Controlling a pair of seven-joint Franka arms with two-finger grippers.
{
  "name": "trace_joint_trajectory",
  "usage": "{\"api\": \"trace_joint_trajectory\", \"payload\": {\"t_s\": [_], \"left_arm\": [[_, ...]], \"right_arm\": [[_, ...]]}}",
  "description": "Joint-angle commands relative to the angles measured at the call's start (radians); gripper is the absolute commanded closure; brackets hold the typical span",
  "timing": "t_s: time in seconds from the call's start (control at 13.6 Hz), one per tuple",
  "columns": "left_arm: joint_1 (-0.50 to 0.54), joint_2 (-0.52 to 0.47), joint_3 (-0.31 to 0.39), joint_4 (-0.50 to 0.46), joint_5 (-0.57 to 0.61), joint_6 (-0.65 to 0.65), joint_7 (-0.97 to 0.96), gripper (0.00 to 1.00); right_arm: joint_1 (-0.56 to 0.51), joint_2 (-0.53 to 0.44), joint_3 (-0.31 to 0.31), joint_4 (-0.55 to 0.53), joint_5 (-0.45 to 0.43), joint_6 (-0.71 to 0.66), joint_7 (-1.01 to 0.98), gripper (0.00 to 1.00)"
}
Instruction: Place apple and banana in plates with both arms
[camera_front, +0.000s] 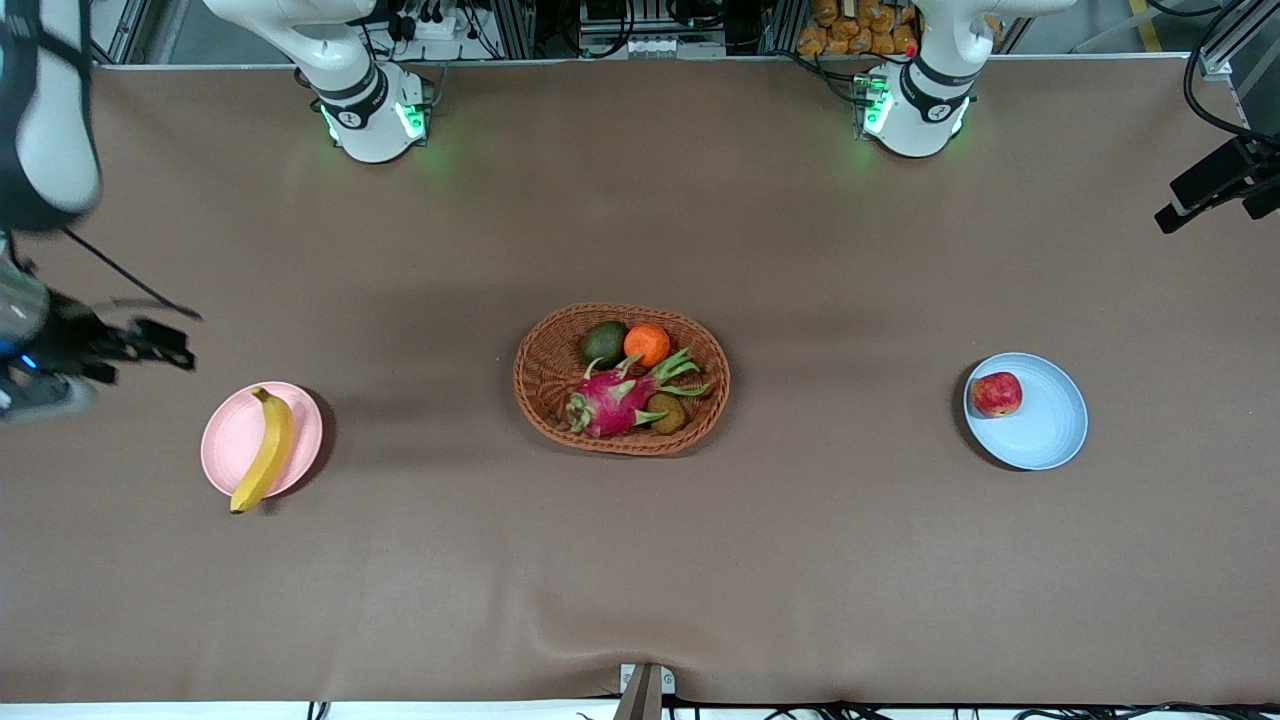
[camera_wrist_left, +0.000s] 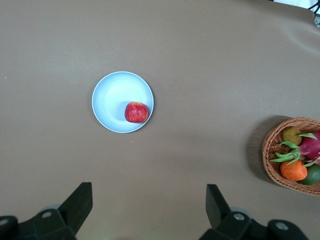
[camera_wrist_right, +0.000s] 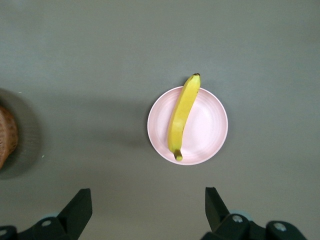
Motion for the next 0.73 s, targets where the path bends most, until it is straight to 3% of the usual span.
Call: {"api": "trace_joint_trajectory", "payload": {"t_s": [0.0, 0.15, 0.66], "left_arm": [[-0.005, 0.001, 0.002, 0.009, 0.018, -0.01, 0.016, 0.0], [-0.009, 0.001, 0.001, 0.009, 0.018, -0.011, 0.013, 0.0], [-0.014, 0.016, -0.019, -0.009, 0.07, -0.029, 0.019, 0.0]], "right_arm": [[-0.008, -0.109, -0.001, -0.044, -0.027, -0.069, 0.042, 0.0], [-0.033, -0.163, 0.0, -0.043, -0.015, -0.164, 0.144, 0.0], [-0.047, -0.205, 0.002, -0.046, -0.016, -0.194, 0.194, 0.0]]}}
